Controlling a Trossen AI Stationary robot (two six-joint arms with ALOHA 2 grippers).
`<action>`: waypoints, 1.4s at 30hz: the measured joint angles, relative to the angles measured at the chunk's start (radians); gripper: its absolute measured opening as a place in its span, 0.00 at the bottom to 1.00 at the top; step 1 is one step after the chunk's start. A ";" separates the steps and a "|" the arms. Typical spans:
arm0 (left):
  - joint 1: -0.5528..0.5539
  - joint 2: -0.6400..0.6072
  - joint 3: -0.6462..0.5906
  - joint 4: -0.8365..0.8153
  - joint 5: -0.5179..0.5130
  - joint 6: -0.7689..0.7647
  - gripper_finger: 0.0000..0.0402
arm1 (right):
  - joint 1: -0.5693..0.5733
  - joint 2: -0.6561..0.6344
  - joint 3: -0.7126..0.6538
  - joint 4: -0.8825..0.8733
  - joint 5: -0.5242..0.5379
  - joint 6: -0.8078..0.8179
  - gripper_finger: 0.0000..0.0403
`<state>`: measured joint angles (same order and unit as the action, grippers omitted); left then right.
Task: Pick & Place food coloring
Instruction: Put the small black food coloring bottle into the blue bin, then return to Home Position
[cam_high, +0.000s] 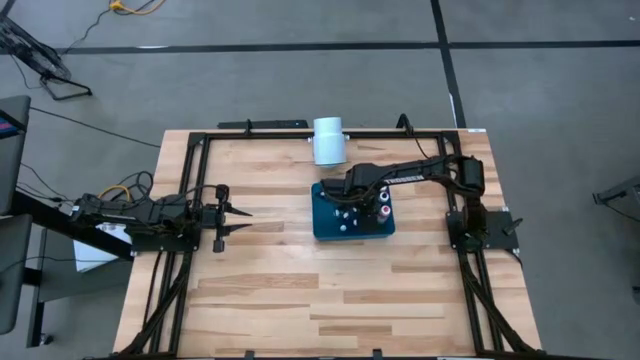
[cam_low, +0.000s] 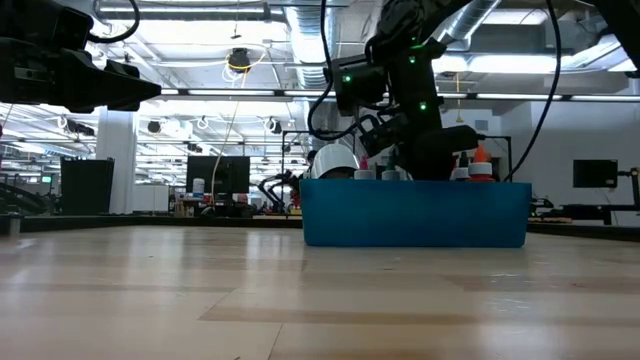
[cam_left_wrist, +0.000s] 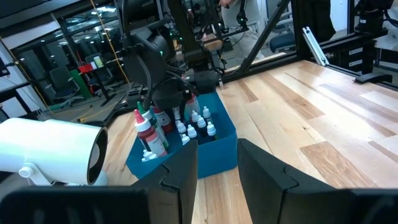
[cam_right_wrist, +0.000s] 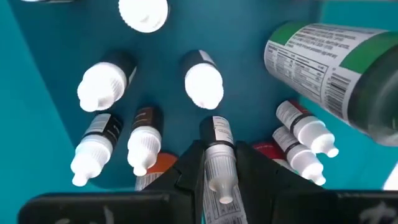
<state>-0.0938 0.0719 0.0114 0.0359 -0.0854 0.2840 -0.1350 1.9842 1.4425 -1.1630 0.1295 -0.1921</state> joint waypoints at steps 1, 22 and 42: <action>0.000 0.000 0.000 0.000 0.000 0.000 0.26 | -0.002 0.000 0.000 0.000 0.000 0.000 0.17; 0.000 0.000 0.000 0.000 0.000 0.000 0.26 | -0.002 0.000 0.000 -0.007 -0.002 0.008 0.33; 0.000 0.000 0.000 0.000 0.000 0.000 0.26 | 0.090 -0.243 0.000 0.059 0.001 0.072 0.34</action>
<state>-0.0937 0.0719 0.0113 0.0360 -0.0853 0.2840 -0.0450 1.7414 1.4425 -1.1044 0.1300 -0.1204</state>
